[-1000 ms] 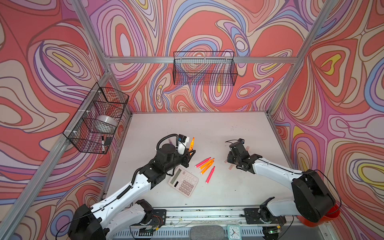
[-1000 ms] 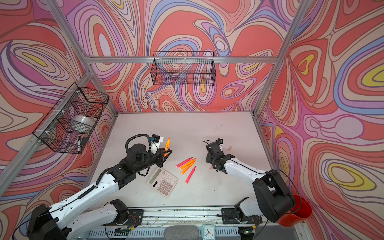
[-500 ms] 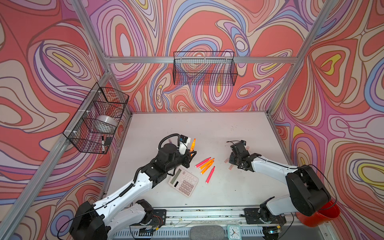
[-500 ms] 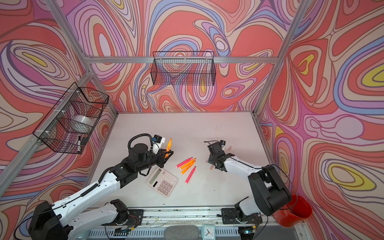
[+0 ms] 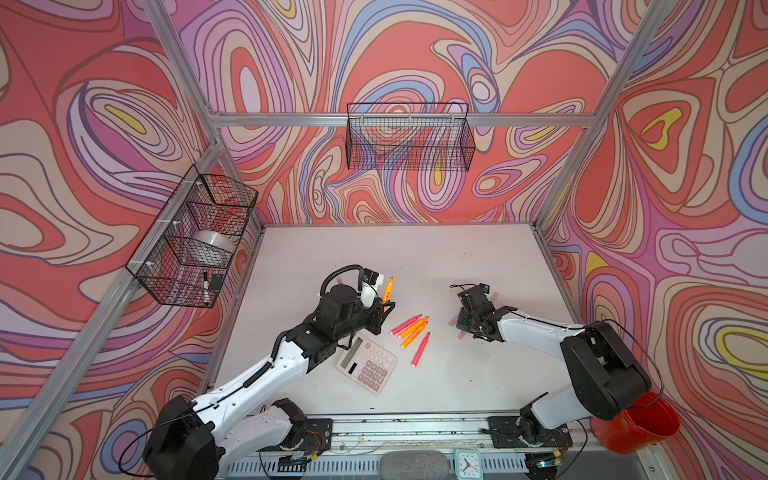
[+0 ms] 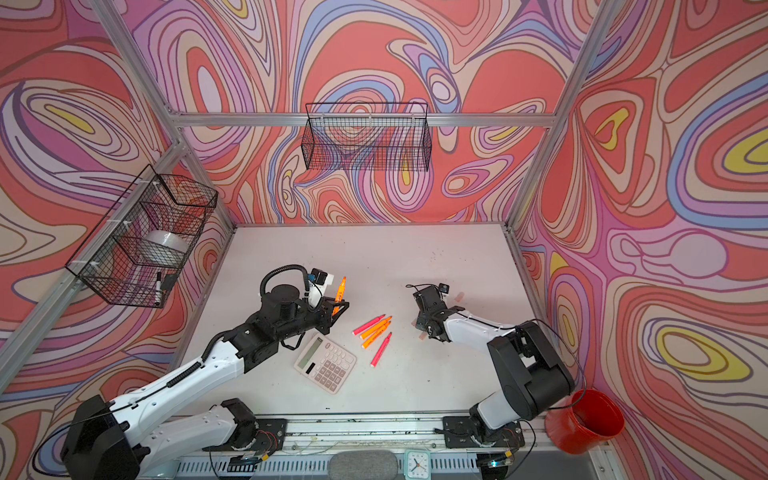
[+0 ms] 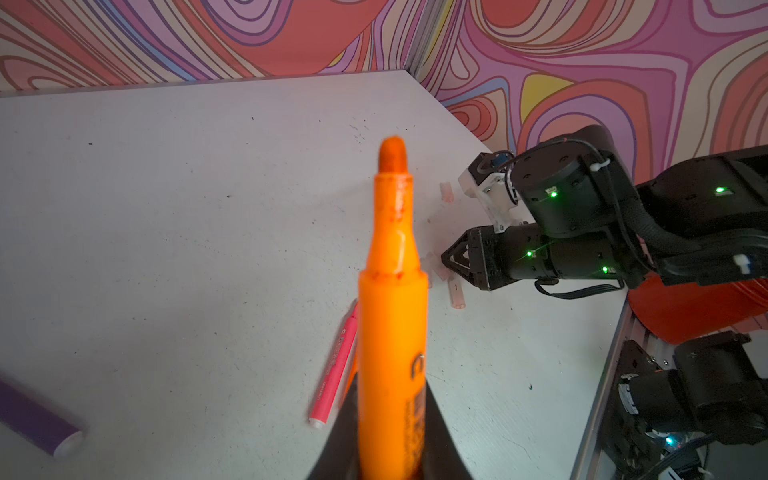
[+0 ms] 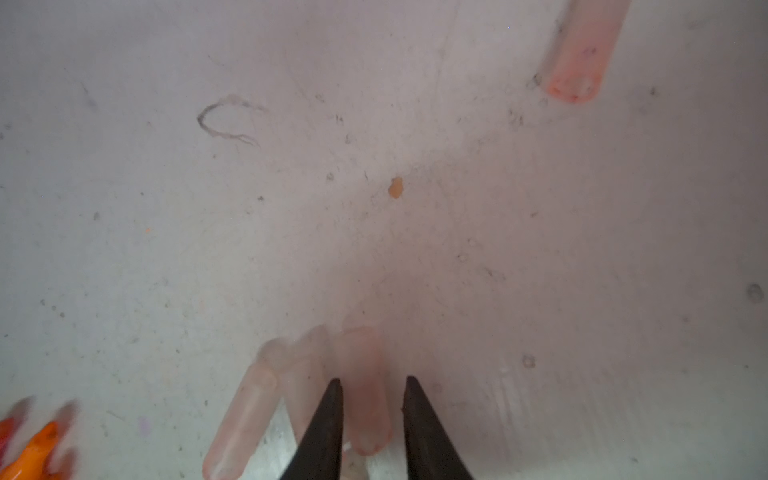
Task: Insert the pens into the pen caps
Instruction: 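Grasp a translucent pink cap with the right gripper and lift it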
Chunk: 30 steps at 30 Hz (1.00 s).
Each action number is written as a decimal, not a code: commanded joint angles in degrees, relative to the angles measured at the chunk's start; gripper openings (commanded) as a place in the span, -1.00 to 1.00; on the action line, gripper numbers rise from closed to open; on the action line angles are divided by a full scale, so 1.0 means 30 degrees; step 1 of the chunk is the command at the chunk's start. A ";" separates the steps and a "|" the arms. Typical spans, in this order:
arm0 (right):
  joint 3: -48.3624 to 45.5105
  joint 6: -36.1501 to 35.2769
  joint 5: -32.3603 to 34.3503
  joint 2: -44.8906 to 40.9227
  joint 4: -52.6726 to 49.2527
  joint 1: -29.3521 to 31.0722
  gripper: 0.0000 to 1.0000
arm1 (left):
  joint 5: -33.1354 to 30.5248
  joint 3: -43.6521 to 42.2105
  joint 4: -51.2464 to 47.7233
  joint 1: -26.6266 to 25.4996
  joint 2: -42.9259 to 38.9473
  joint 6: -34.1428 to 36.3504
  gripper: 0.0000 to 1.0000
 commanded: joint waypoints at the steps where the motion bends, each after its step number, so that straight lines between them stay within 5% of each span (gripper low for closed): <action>1: 0.0347 0.0231 0.0485 0.0494 0.0134 -0.0135 -0.46 | 0.0337 0.0627 0.0412 -0.0077 -0.0042 -0.0203 -1.00; 17: -0.0079 0.0598 0.0736 0.0344 0.0525 -0.0221 -0.80 | 0.0827 0.0396 0.0456 -0.0077 -0.0276 -0.0334 -1.00; 30: -0.0867 0.0311 0.0727 -0.7327 0.0793 -0.0221 -1.00 | 0.2099 -0.0468 0.2630 -0.1207 0.0386 -0.1228 -1.00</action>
